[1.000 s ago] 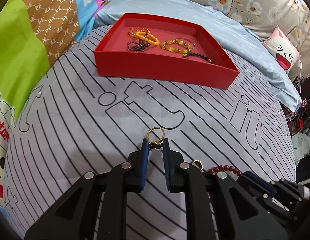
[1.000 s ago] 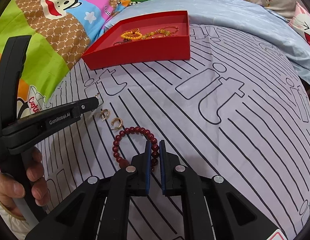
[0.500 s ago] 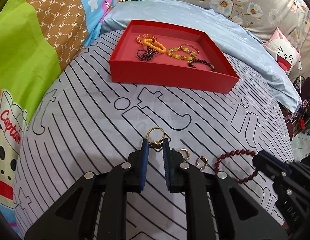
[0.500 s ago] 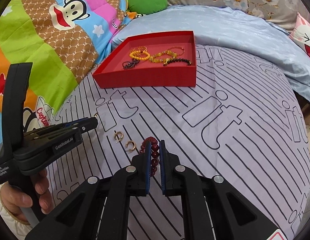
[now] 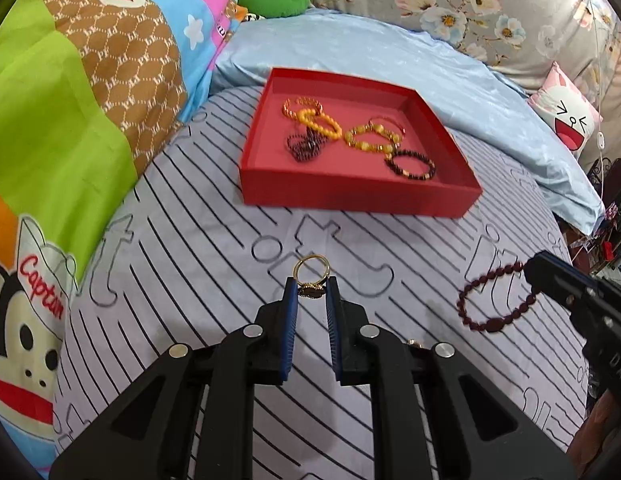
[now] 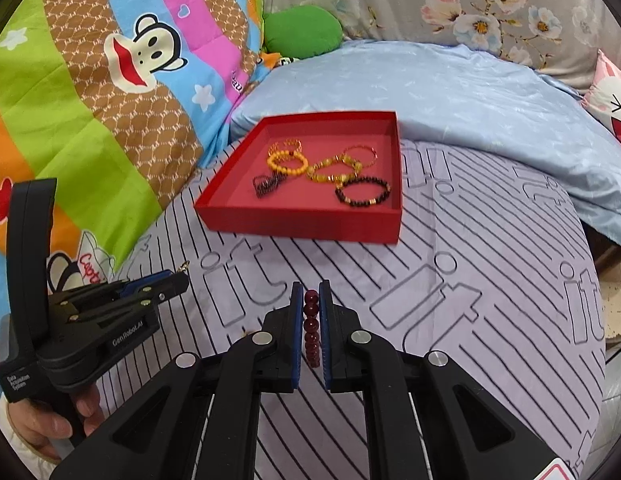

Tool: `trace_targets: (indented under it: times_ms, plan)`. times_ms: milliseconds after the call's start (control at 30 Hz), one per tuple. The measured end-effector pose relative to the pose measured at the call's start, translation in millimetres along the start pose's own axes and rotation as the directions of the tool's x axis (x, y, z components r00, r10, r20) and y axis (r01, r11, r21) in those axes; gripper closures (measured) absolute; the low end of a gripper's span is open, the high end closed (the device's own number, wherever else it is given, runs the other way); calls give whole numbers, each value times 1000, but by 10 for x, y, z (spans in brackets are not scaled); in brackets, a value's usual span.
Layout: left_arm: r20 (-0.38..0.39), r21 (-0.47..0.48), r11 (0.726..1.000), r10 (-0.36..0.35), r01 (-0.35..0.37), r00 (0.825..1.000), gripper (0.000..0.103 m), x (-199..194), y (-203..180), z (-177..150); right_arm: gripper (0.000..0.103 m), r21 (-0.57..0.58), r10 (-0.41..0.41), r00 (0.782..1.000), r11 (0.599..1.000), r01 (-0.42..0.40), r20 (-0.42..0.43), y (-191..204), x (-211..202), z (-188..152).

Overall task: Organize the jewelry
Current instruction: 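Lift the ring and bracelet and carry them over the red tray with both tools, then lower the ring and bracelet into the red tray with both tools, then open both tools to release the ring and bracelet, then withdraw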

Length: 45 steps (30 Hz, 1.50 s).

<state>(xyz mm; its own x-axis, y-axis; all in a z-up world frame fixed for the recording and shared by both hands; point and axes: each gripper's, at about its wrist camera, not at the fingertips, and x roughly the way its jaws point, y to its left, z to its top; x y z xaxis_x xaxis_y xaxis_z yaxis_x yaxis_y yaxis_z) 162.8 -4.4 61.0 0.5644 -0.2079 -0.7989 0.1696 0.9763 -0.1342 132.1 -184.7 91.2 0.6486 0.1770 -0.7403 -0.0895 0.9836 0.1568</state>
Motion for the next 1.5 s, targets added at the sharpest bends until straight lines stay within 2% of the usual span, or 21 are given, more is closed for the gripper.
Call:
trace_targets:
  times_ms: [367,667,800,1000,1233,1500]
  plan:
    - [80,33,999,-4,2,997,89,16,-40,648,96,-16,42,998,999,-42,52,92,223,711]
    - [101,57,998,5,-11,995,89,307,-90,1117,95,-9,100,994,995,-99,52,210,617,1148]
    - [90,61,998,9,-15,996,89,487,-99,1213,95,0,117,992,993,-117,37,222,806,1192]
    - [46,73,997,20,-23,999,89,801,-100,1235,95,71,128,992,989,-126,-20,34,1168,1143]
    - [1,76,997,22,-22,1000,89,1086,-118,1196,95,108,85,993,991,-76,-79,-185,1472,977]
    - [-19,58,998,27,-26,999,89,1239,-132,1183,94,81,44,996,996,-37,-75,-226,1535,935]
